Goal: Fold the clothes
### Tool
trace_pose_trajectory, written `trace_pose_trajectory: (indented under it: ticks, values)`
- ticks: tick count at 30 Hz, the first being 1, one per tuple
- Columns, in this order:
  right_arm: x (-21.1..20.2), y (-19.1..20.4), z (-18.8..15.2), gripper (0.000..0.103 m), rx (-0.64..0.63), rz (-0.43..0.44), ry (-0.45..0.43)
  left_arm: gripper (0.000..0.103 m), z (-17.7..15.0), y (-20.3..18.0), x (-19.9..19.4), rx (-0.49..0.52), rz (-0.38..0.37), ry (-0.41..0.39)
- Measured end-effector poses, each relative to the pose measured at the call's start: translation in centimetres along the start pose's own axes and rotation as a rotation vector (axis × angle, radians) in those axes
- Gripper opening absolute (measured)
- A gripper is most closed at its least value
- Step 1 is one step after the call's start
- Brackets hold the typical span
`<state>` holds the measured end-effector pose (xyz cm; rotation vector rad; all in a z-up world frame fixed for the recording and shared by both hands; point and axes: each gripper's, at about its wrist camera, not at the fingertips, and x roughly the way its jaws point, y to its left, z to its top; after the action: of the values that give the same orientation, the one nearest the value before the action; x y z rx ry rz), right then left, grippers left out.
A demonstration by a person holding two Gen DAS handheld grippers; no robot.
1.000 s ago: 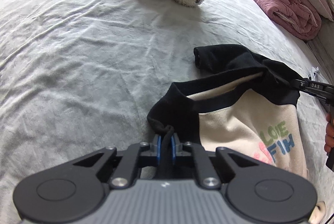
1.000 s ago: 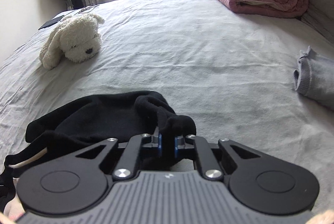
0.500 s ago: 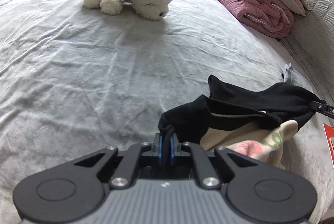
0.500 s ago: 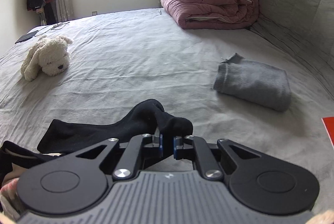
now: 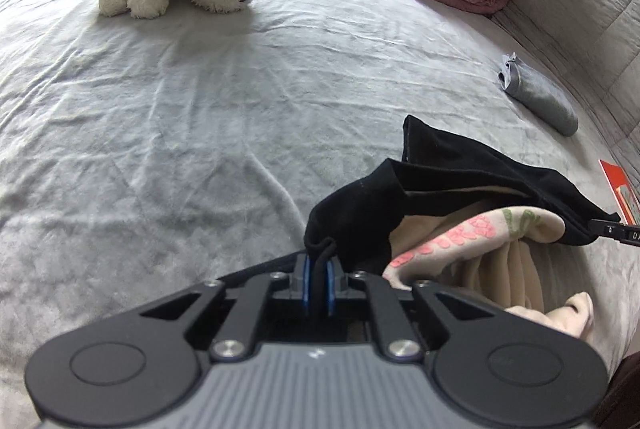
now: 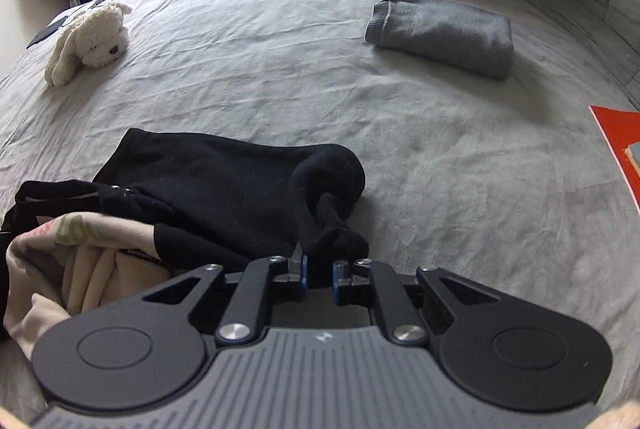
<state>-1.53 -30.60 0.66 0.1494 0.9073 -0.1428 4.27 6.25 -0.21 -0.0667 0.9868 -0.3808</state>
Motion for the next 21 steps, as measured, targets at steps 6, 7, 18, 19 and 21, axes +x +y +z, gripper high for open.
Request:
trace_pose_trajectory:
  ticks: [6,7,18,19,21]
  values:
    - [-1.5,1.3,1.0,0.040,-0.067,-0.015,-0.091,0.010,-0.4,0.7,-0.5,-0.034,0.003,-0.012]
    - [-1.6,1.6,1.2,0.041,-0.081,-0.020,-0.111,0.010,-0.4,0.7,-0.6,-0.036,0.006,-0.013]
    - [1.7,4.6,2.8,0.041,-0.103,0.072,-0.167,0.011,-0.1,1.1,-0.1,-0.053,0.023,-0.015]
    - [1.9,4.8,2.9,0.041,-0.105,0.061,-0.175,0.011,0.0,1.2,0.0,-0.060,0.025,-0.016]
    - [1.8,5.2,3.3,0.041,-0.124,0.026,-0.208,0.011,0.2,1.5,0.1,-0.072,0.029,-0.018]
